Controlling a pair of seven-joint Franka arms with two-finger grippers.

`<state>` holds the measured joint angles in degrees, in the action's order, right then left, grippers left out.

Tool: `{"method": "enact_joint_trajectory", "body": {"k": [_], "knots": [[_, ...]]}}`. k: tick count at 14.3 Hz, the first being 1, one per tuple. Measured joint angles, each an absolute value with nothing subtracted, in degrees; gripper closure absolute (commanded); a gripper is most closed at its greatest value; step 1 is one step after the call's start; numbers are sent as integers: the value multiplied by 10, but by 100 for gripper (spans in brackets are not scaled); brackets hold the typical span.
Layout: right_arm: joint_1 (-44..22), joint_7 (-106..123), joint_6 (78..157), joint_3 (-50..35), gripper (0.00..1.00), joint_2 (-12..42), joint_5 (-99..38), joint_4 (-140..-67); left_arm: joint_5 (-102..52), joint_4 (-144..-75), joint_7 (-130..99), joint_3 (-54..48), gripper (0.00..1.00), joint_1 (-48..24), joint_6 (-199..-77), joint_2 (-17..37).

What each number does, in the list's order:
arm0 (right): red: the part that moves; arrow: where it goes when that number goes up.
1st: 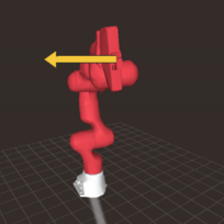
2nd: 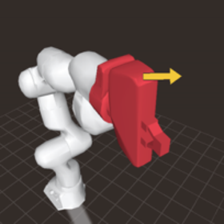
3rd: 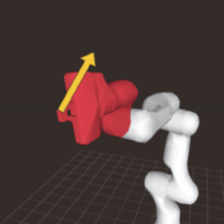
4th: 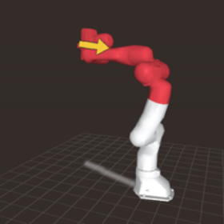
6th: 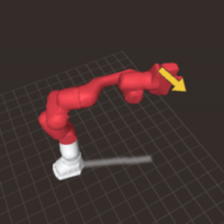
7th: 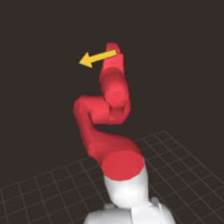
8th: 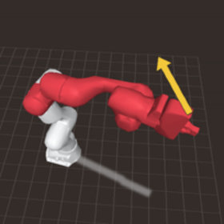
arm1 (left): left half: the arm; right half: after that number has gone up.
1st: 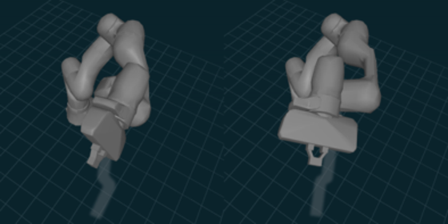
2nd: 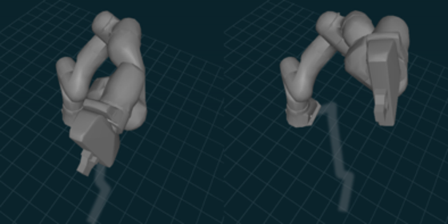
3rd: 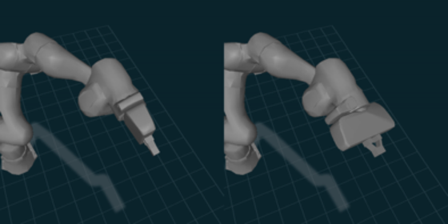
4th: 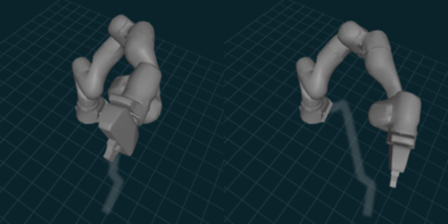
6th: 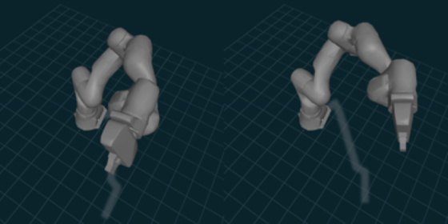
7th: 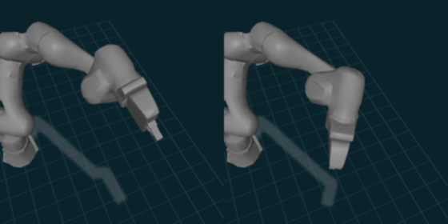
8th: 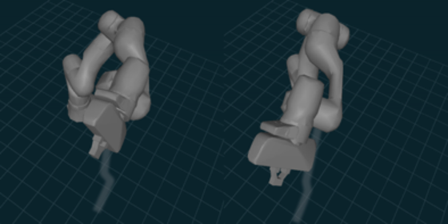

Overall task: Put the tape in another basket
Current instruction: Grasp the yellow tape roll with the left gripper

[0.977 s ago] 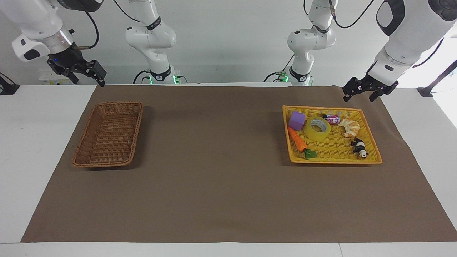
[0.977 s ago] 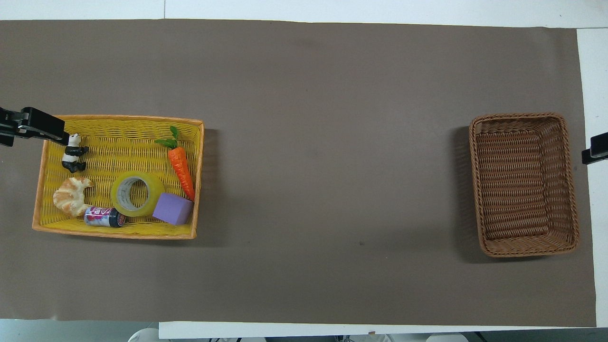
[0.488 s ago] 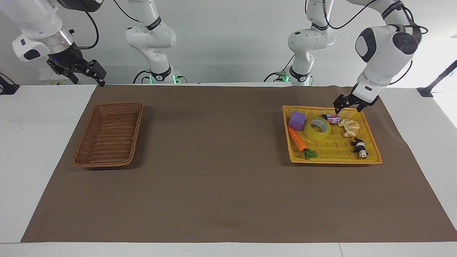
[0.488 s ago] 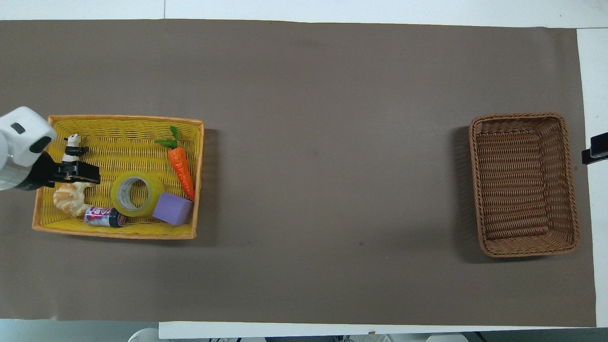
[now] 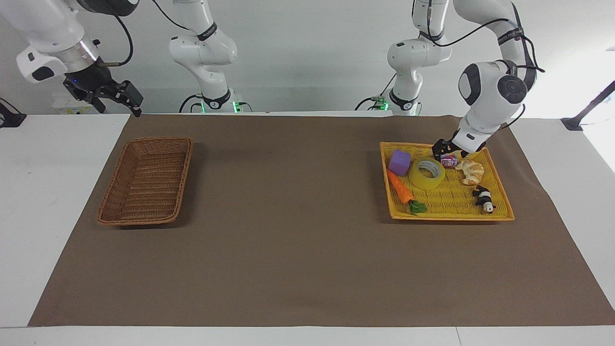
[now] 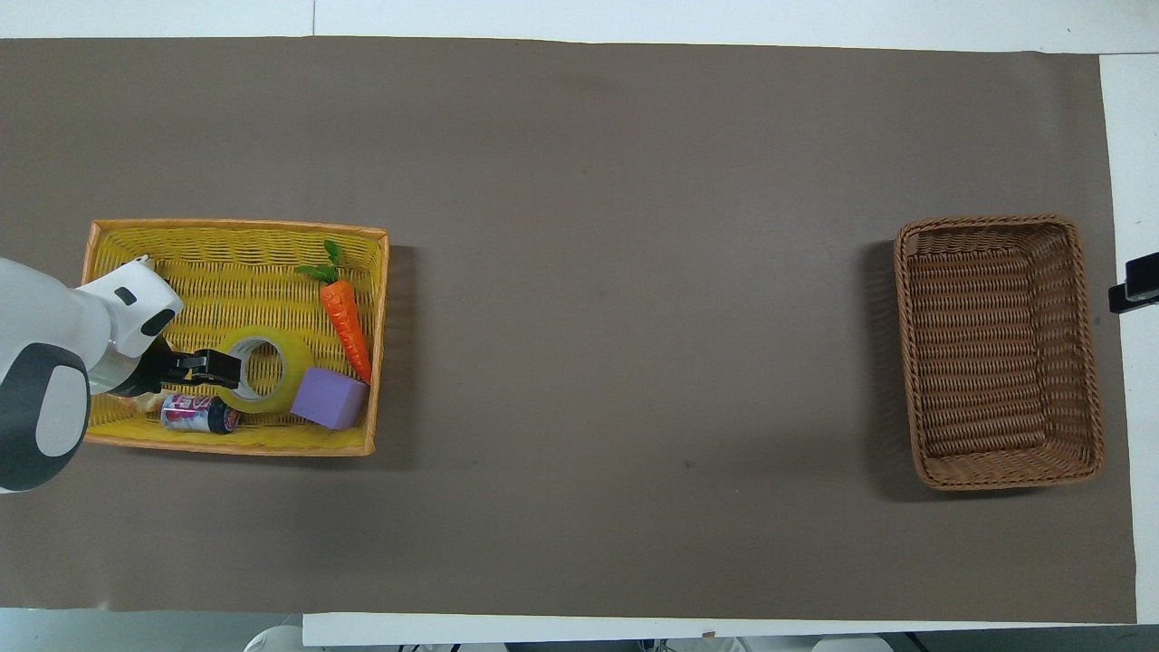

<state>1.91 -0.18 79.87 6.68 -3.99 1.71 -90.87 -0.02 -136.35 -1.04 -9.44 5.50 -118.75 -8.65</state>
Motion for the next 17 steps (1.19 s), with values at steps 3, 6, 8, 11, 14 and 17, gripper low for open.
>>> {"method": "enact_joint_trajectory", "body": {"k": [3,6,8,11,14,17], "knots": [[19,-2,799,67,0,-40,17,-909,0,-1374,-10,-95,0,54,-1211,-74],[19,-2,799,67,0,-40,17,-909,0,-1374,-10,-95,0,49,-1224,-63],[19,-2,799,67,0,-40,17,-909,0,-1375,-10,-95,0,48,-1235,-57],[19,-2,799,67,0,-40,17,-909,0,-1380,-10,-95,1,48,-1247,-49],[19,-2,799,67,0,-40,17,-909,0,-1392,-10,-94,1,48,-1263,-49],[19,-2,799,67,0,-40,17,-909,0,-1408,-10,-94,1,48,-1287,-47]]}}
